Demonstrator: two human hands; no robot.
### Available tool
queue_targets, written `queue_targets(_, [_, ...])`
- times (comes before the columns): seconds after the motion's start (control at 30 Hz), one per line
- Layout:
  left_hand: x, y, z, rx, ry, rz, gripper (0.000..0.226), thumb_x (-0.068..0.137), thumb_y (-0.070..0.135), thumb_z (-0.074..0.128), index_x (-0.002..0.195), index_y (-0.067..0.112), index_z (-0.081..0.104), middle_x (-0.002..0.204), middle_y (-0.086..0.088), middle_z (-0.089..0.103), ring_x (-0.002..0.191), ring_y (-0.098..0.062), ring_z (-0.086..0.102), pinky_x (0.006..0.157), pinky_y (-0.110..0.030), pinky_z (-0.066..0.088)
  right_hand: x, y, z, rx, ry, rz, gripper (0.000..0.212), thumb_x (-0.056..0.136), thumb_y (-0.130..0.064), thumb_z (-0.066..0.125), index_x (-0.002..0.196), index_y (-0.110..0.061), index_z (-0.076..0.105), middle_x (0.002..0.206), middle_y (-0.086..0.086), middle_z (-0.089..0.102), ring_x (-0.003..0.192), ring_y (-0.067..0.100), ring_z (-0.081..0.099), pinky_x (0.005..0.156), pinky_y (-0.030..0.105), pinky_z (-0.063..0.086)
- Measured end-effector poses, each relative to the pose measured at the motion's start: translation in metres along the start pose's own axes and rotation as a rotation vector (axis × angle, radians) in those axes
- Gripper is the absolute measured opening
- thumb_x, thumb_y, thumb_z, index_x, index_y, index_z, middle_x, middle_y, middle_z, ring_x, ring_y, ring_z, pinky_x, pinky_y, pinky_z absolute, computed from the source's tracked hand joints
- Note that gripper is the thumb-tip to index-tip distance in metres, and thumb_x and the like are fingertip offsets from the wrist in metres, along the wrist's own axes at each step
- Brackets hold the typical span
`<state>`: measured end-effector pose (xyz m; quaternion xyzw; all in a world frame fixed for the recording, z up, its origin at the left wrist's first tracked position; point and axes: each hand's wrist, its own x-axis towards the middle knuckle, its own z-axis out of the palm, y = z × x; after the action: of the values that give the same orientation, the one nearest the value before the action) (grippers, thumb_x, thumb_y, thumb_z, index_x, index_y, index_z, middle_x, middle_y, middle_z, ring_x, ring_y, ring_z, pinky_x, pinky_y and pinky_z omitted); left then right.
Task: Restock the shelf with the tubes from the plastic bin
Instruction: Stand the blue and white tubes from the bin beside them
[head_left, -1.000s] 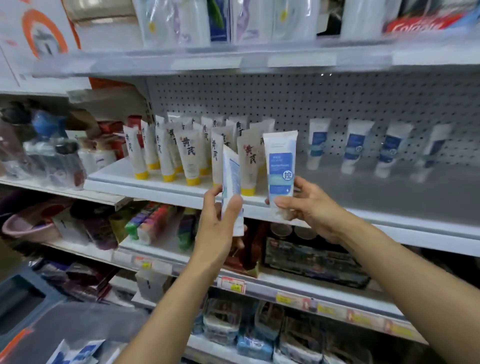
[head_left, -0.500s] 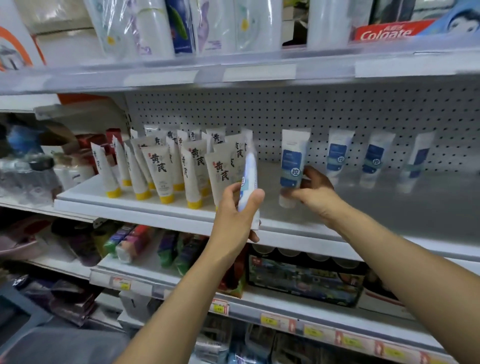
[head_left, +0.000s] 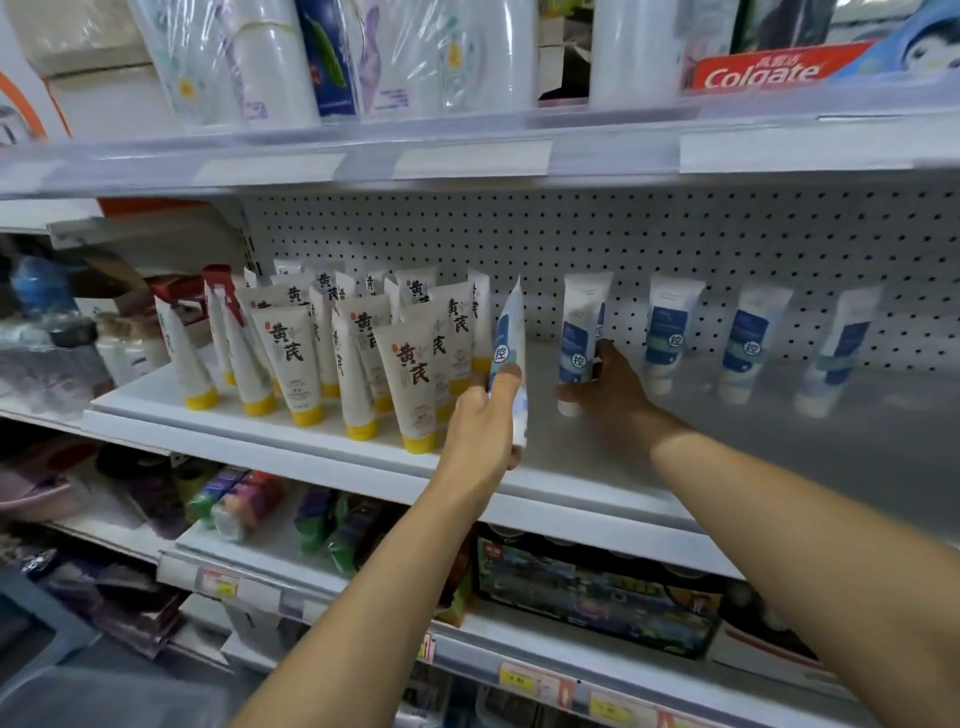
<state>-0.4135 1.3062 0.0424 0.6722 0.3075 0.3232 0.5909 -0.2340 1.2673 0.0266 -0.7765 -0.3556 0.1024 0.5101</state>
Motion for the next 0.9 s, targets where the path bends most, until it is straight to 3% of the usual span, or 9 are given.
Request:
queue_targets(0.1, [0.002, -0.004, 0.006, -0.001, 0.010, -0.010, 0.035, 0.092, 0.039, 0.046, 0.095, 0.005, 0.054, 0.072, -0.007, 0.051, 0.060, -0.020, 0.049, 0.048, -0.027, 0.039, 0.007, 0.004, 0.001, -0.013, -0.009, 0.001, 0.052, 0.076, -0.007, 0.076, 0.120, -0.007, 0.048, 0.108, 0.005, 0.058, 0.094, 0.020, 0.054, 0.084, 0.030, 0.042])
queue_targets(0.27, [0.007, -0.009, 0.013, 0.013, 0.071, -0.014, 0.036, 0.087, 0.036, 0.057, 0.110, 0.009, 0.050, 0.089, -0.011, 0.060, 0.072, -0.024, 0.060, 0.053, -0.032, 0.050, 0.008, 0.009, -0.003, -0.023, -0.026, 0.047, 0.063, 0.075, -0.019, 0.080, 0.124, -0.007, 0.043, 0.117, 0.007, 0.059, 0.107, 0.025, 0.059, 0.089, 0.034, 0.046])
queue_targets(0.33, [0.007, -0.012, 0.012, 0.007, 0.087, 0.035, 0.039, 0.084, 0.033, 0.064, 0.113, 0.011, 0.048, 0.098, -0.008, 0.062, 0.084, -0.021, 0.062, 0.064, -0.036, 0.054, -0.001, 0.008, -0.009, 0.009, -0.001, 0.072, 0.063, 0.079, -0.023, 0.077, 0.127, -0.007, 0.039, 0.116, 0.007, 0.054, 0.103, 0.023, 0.056, 0.087, 0.034, 0.045])
queue_targets(0.4, [0.005, -0.013, 0.012, -0.012, 0.062, 0.084, 0.036, 0.082, 0.026, 0.068, 0.108, 0.006, 0.052, 0.093, -0.004, 0.063, 0.083, -0.017, 0.061, 0.067, -0.028, 0.049, -0.018, 0.004, -0.013, 0.037, 0.036, 0.052, 0.050, 0.084, -0.021, 0.072, 0.122, -0.009, 0.041, 0.108, 0.006, 0.055, 0.096, 0.021, 0.056, 0.082, 0.032, 0.044])
queue_targets(0.5, [0.005, -0.014, 0.017, -0.025, 0.022, 0.119, 0.020, 0.082, 0.018, 0.067, 0.089, 0.000, 0.063, 0.077, -0.008, 0.062, 0.073, -0.019, 0.059, 0.068, -0.033, 0.046, -0.044, -0.007, -0.016, 0.135, -0.021, -0.029, 0.027, 0.083, -0.003, 0.066, 0.105, -0.013, 0.053, 0.092, 0.003, 0.061, 0.087, 0.019, 0.057, 0.071, 0.021, 0.046])
queue_targets(0.6, [0.008, -0.013, 0.027, -0.048, 0.011, 0.095, 0.010, 0.087, 0.020, 0.065, 0.088, 0.010, 0.068, 0.084, -0.007, 0.070, 0.081, -0.022, 0.064, 0.076, -0.039, 0.052, -0.065, -0.017, -0.021, 0.026, -0.244, -0.145, 0.037, 0.078, -0.004, 0.067, 0.112, -0.014, 0.057, 0.100, 0.000, 0.061, 0.088, 0.011, 0.054, 0.062, 0.003, 0.042])
queue_targets(0.7, [0.011, -0.009, 0.037, -0.133, 0.002, 0.065, 0.004, 0.092, 0.025, 0.061, 0.094, 0.027, 0.060, 0.099, -0.004, 0.072, 0.097, -0.025, 0.067, 0.086, -0.051, 0.055, -0.072, -0.017, -0.021, -0.123, -0.257, -0.235, 0.056, 0.072, -0.029, 0.079, 0.120, -0.018, 0.052, 0.106, -0.003, 0.058, 0.089, 0.008, 0.052, 0.067, 0.010, 0.042])
queue_targets(0.8, [0.011, -0.008, 0.050, -0.131, -0.054, 0.066, 0.019, 0.093, 0.026, 0.058, 0.109, 0.035, 0.056, 0.105, -0.001, 0.072, 0.099, -0.024, 0.067, 0.084, -0.048, 0.056, -0.073, -0.014, -0.022, -0.185, -0.093, -0.184, 0.050, 0.071, -0.041, 0.078, 0.111, -0.023, 0.053, 0.099, -0.003, 0.060, 0.084, 0.012, 0.057, 0.069, 0.025, 0.048])
queue_targets(0.9, [0.009, -0.004, 0.061, -0.052, -0.154, 0.096, 0.036, 0.093, 0.024, 0.057, 0.127, 0.033, 0.049, 0.114, 0.004, 0.068, 0.103, -0.018, 0.065, 0.091, -0.044, 0.053, -0.071, -0.013, -0.031, -0.279, -0.049, -0.143, 0.044, 0.073, -0.043, 0.075, 0.103, -0.022, 0.051, 0.096, -0.003, 0.063, 0.084, 0.016, 0.062, 0.073, 0.032, 0.054])
